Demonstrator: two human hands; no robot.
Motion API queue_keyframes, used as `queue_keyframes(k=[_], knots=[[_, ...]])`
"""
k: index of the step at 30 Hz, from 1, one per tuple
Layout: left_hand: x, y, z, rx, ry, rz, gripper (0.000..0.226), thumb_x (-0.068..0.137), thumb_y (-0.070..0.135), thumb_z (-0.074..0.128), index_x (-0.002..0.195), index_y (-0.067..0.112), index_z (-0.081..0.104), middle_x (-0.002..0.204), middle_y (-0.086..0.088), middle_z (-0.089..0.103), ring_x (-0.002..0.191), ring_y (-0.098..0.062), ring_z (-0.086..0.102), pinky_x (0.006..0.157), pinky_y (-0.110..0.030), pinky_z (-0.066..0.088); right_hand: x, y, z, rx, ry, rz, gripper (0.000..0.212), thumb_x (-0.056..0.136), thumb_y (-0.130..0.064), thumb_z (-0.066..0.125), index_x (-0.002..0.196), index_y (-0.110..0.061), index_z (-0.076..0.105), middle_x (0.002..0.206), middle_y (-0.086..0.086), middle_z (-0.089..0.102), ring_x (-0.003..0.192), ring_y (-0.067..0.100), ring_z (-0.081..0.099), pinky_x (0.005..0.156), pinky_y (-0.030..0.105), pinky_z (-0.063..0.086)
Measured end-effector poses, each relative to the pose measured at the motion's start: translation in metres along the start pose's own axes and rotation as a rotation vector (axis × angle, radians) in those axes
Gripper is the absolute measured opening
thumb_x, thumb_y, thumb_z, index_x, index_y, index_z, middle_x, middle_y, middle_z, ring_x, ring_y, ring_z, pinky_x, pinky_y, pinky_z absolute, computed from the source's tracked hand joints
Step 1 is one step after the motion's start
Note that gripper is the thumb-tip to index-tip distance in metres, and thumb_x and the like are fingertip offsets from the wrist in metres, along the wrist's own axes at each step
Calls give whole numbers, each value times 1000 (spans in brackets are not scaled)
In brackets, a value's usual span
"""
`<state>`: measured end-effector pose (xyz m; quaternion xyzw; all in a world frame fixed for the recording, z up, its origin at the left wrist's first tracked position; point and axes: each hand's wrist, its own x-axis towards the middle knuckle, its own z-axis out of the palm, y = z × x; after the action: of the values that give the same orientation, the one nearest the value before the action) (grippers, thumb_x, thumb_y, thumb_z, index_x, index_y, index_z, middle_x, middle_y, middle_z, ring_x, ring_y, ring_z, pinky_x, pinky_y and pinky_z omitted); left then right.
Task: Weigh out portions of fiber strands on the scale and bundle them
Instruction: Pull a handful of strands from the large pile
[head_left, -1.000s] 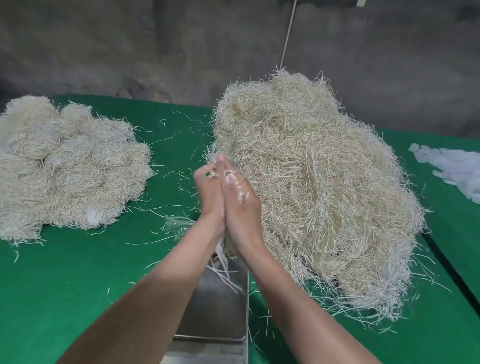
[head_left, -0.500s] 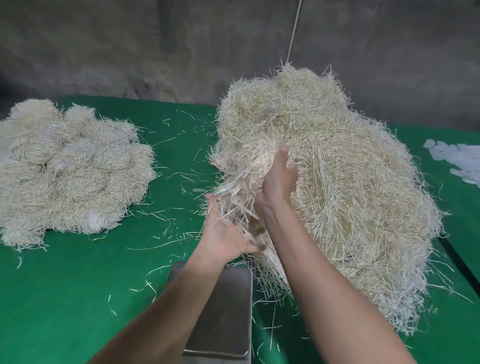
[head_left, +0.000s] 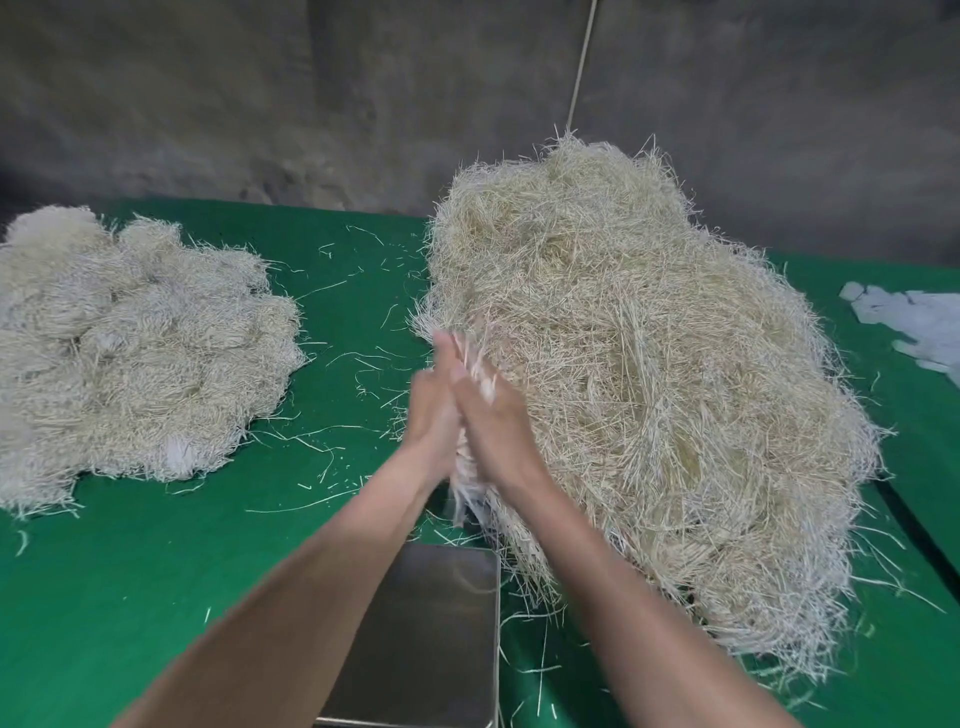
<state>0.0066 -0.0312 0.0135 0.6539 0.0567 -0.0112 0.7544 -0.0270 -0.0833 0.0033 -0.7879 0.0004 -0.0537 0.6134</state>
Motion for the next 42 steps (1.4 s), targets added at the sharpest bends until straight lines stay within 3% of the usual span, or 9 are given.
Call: queue_keyframes(k=[6,12,15,19,26,32,36,39,42], knots=[[-3,-4,10,238,-67,-12,34,102,20,32,75,13,53,60,7,47,41,4,47,41,-15,40,24,-7,-20,201,21,95,68,88,-55,49,146,-43,16,153,-6,23,130,3,35,105,41,36],[24,20,5,233,179,213,55,94,60,27,68,14,42,58,8,35,55,-8,38,61,-32,40,20,-1,-6,283,154,225,41,89,-46,56,120,-22,44,96,2,58,63,-4,54,69,14,47],[23,13,0,-58,-110,-130,84,85,75,19,130,9,47,113,-2,62,103,-15,60,99,-43,42,33,-16,-20,493,283,326,52,92,-39,54,131,-6,44,128,14,54,114,25,58,95,42,49],[10,-7,-16,-357,-447,-496,93,77,83,14,130,16,49,124,-15,61,112,-33,60,90,-57,40,53,-20,-36,737,380,385,70,92,-50,48,144,-7,28,138,18,44,125,32,47,103,54,37],[22,13,4,-674,-69,-440,45,93,49,49,101,7,66,88,-11,69,75,-29,69,71,-42,57,10,19,-12,-52,236,-161,8,95,-36,49,100,-31,52,95,0,60,82,-1,57,71,21,50],[-2,8,12,-278,-146,-242,31,99,32,46,83,7,58,49,0,54,37,-11,53,36,-18,40,18,-2,-23,-186,301,-277,60,80,-63,51,130,-35,32,143,0,28,117,-4,33,91,10,31],[16,24,12,-361,-136,-336,78,86,72,27,121,9,56,108,-15,66,95,-24,68,72,-30,53,19,-1,-20,-99,140,-184,43,90,-51,51,128,-30,52,125,-23,49,102,-22,39,88,0,29],[17,20,7,-521,-205,-496,90,84,76,22,120,1,56,95,-22,70,88,-32,68,85,-44,51,25,-1,-22,113,321,-103,12,91,-33,57,92,-22,62,83,-8,64,64,-9,59,56,13,51],[8,-6,1,-475,-261,-535,89,81,79,21,124,9,55,112,-15,66,112,-37,59,105,-52,36,44,-10,-33,337,455,41,60,91,-47,50,139,-12,39,122,5,52,108,15,54,92,30,40]])
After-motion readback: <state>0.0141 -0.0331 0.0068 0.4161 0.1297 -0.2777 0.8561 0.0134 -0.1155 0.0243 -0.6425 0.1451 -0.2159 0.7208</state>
